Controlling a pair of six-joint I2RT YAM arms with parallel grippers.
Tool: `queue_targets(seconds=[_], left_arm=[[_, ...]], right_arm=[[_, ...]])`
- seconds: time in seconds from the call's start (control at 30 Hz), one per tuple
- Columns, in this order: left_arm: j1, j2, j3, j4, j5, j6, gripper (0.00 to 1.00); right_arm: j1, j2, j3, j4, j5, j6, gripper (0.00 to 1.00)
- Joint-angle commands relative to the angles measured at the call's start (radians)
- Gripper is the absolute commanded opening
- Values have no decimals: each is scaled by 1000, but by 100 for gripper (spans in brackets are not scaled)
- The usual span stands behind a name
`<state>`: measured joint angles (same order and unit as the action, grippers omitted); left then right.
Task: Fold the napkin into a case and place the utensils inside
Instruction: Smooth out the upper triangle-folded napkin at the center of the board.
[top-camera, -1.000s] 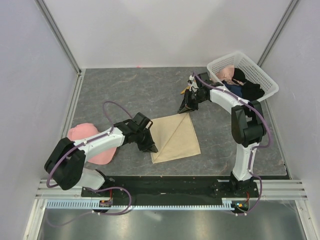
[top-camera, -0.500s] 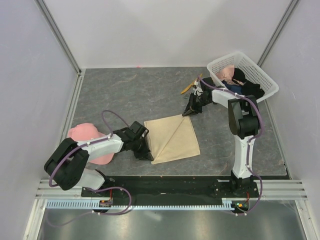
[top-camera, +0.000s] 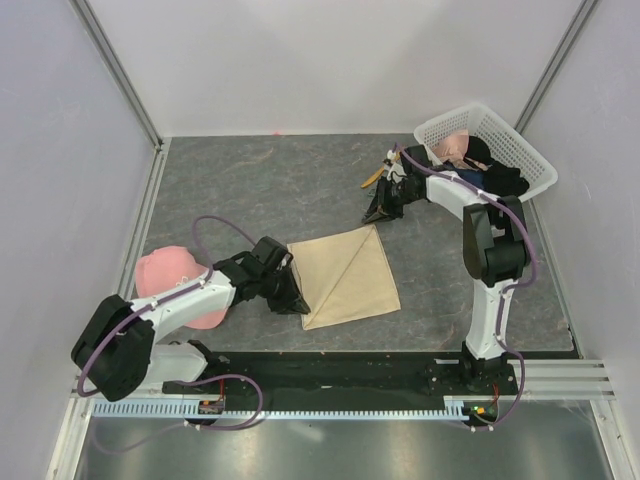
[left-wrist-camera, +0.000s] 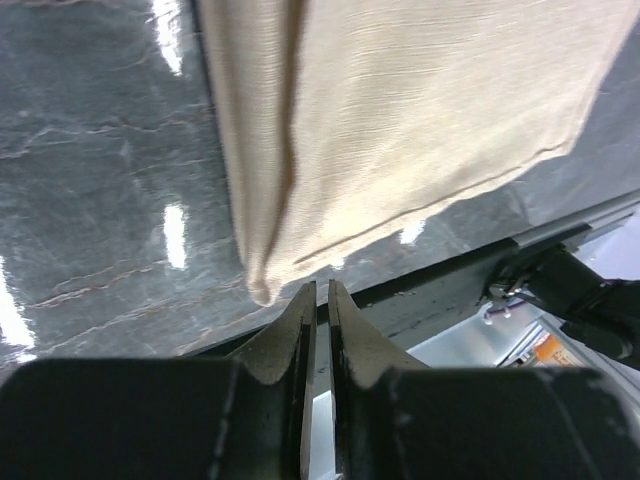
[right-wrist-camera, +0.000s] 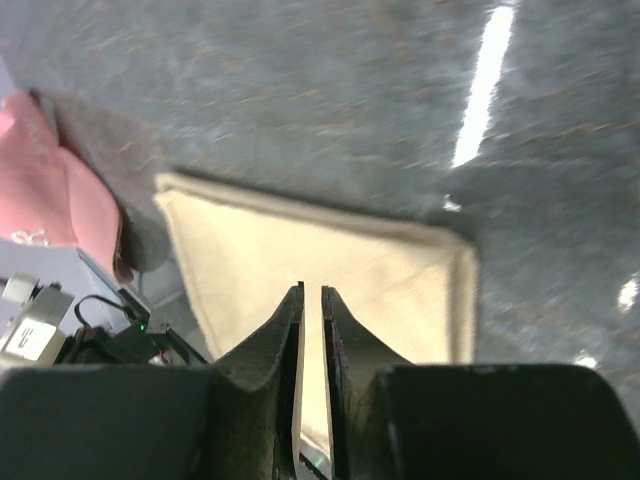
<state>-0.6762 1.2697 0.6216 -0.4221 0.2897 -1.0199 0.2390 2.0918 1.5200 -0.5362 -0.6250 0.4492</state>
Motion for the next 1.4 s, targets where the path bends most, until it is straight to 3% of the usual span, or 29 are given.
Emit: queue_targets(seconds=[0.0, 0.13, 0.4, 0.77, 1.13, 1.23, 1.37], left_arm=[[0, -4, 36, 9, 5, -9, 16], [0, 48, -13, 81, 38, -26, 15], [0, 103, -86, 118, 37, -20, 15], [0, -105, -8, 19, 14, -59, 22], [3, 112, -8, 137, 23, -26, 20], [3, 10, 4, 74, -36, 1, 26], [26, -88, 125, -85, -125, 62, 42]], right_arm=[[69, -125, -62, 15, -13, 22, 19], [170, -151, -173, 132, -15, 86, 19], [198, -122, -339, 243, -24, 109, 17], [220, -211, -287, 166, 7, 98, 17], [298, -156, -342, 249, 11, 137, 18], [301, -167, -322, 228, 27, 111, 19], [303, -183, -271, 157, 45, 79, 20]])
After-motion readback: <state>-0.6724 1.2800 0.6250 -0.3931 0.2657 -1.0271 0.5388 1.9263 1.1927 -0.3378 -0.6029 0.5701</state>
